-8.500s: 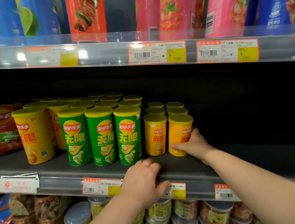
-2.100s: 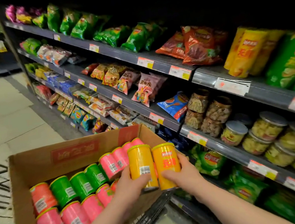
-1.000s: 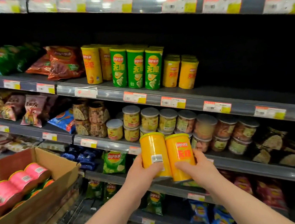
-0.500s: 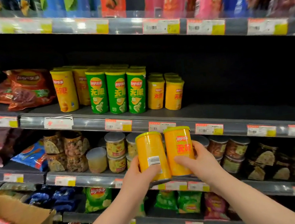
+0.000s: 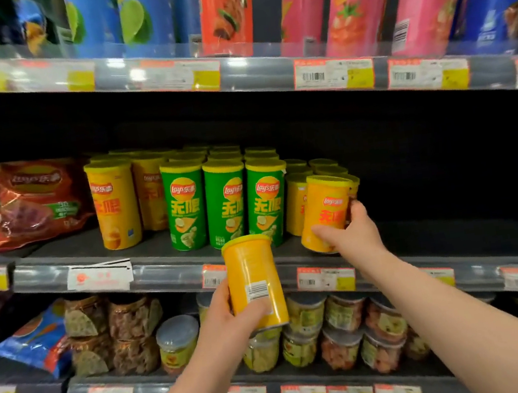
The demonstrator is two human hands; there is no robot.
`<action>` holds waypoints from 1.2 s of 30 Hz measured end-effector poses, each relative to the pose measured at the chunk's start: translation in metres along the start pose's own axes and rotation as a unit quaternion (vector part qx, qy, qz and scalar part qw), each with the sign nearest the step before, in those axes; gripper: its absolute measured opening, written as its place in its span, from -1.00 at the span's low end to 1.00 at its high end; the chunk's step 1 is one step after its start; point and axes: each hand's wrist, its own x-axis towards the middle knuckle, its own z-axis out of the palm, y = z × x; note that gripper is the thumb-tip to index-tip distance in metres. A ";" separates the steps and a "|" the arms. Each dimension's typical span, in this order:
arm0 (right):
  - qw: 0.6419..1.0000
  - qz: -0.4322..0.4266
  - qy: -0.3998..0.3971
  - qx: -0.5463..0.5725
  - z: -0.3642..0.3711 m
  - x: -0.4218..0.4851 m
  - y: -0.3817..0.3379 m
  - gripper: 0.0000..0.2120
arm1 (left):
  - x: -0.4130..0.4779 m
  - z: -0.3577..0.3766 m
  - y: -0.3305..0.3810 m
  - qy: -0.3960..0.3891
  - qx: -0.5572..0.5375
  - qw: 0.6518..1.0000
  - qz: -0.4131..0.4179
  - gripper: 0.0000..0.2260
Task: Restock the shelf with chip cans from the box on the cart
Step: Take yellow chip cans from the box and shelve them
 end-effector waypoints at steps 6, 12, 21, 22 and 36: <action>0.999 -0.002 -0.012 -0.036 0.022 0.014 0.006 -0.27 | 0.020 -0.011 -0.002 -0.003 -0.002 1.000 0.001 -0.65; 0.995 0.000 -0.016 -0.100 0.026 0.019 0.011 -0.21 | 0.028 -0.008 -0.003 -0.023 -0.001 1.000 -0.005 -0.52; 0.992 0.001 -0.043 -0.119 0.025 0.032 0.012 -0.20 | 0.031 0.008 0.000 -0.030 0.001 1.000 0.001 -0.42; 0.992 0.003 -0.048 -0.121 0.024 0.033 0.013 -0.21 | 0.031 0.010 0.001 -0.029 0.001 1.000 0.004 -0.37; 0.967 0.005 -0.247 0.067 -0.033 0.000 0.011 -0.80 | 0.033 0.078 0.011 -0.093 -0.015 0.994 0.061 -0.40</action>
